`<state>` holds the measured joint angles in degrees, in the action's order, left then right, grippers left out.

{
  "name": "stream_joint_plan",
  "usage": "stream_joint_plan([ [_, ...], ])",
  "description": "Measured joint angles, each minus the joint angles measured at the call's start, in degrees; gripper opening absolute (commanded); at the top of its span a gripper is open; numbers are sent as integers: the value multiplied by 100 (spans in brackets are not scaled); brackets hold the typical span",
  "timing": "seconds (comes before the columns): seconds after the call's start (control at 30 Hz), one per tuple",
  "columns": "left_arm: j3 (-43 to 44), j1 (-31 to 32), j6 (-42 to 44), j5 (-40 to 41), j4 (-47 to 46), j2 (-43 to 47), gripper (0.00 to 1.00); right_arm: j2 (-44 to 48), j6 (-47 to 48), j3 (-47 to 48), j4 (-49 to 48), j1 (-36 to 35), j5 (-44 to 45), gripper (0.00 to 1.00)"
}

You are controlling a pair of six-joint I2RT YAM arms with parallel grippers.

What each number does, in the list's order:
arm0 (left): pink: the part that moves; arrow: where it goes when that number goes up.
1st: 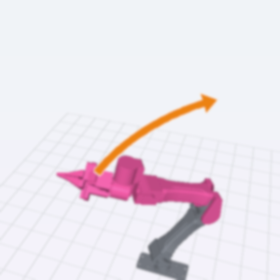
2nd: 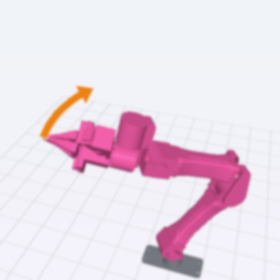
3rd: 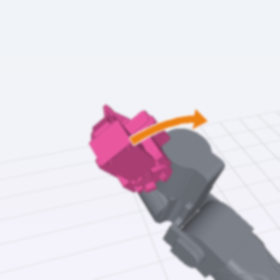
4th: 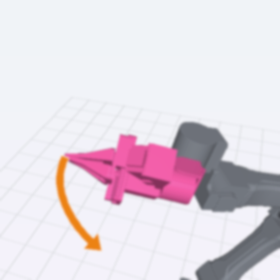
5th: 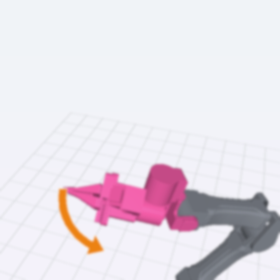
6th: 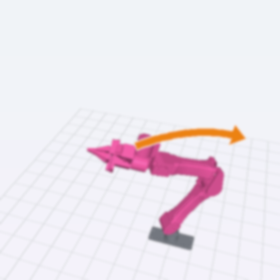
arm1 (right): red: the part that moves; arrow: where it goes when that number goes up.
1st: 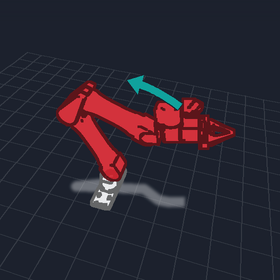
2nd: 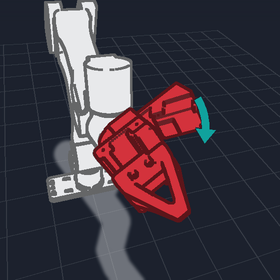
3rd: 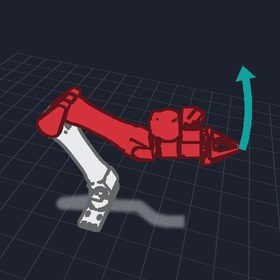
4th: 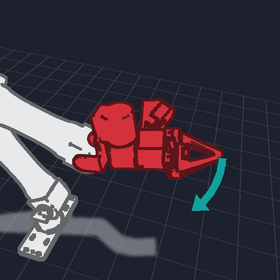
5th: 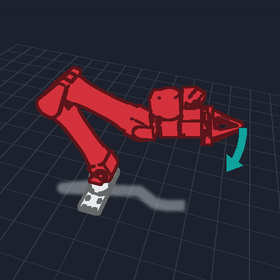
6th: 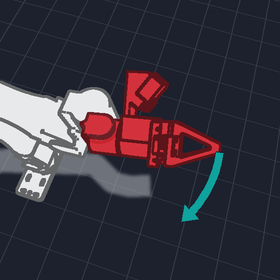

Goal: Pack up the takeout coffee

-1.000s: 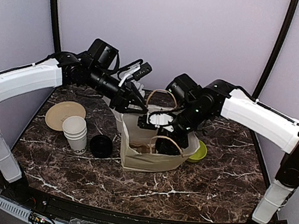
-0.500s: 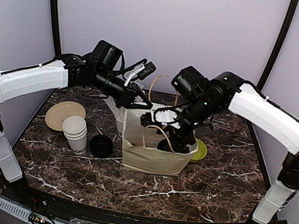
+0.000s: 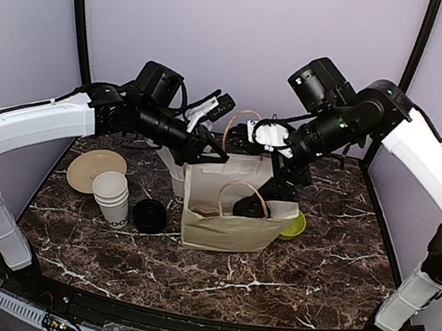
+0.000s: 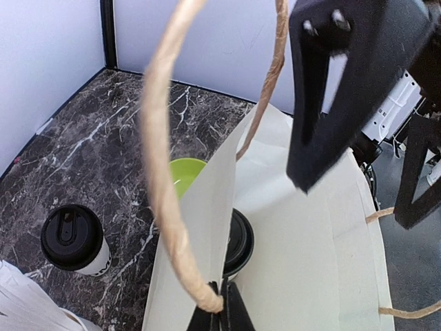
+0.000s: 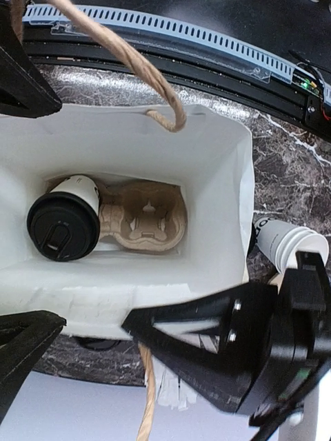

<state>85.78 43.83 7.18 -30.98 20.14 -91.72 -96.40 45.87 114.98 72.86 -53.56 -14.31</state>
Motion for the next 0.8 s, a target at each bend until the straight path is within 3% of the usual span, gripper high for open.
stream_joint_plan([
  [0.23,-402,688,127,494,-203,468,0,1036,341,-273,-153,254,990,99],
  [0.43,-922,1674,378,1054,-323,837,0,2179,485,-1521,-804,1541,1550,99],
  [0.6,-1451,2400,463,1478,-479,1211,0,2343,402,-2199,-1220,2232,1606,99],
  [0.8,-1591,2813,459,1759,-575,1303,0,2339,308,-2570,-1335,2389,1550,99],
])
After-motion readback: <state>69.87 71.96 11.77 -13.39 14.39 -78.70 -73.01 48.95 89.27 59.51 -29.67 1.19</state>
